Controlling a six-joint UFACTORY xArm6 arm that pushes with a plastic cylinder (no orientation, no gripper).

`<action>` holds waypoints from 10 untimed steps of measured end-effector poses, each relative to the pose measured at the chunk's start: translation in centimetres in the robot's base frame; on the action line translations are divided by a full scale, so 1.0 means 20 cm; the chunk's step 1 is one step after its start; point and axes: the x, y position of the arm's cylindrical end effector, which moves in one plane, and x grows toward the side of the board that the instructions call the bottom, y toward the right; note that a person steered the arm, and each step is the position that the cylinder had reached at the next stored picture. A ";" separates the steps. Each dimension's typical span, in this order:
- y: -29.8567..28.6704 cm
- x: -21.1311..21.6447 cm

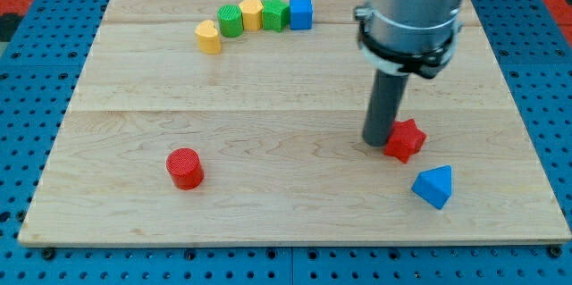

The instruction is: Push red circle towards the center

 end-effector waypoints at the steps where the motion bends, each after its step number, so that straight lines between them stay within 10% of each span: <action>1: 0.06 -0.01; 5: -1.06 0.53; 8: -1.05 -0.10; 10: -1.47 0.06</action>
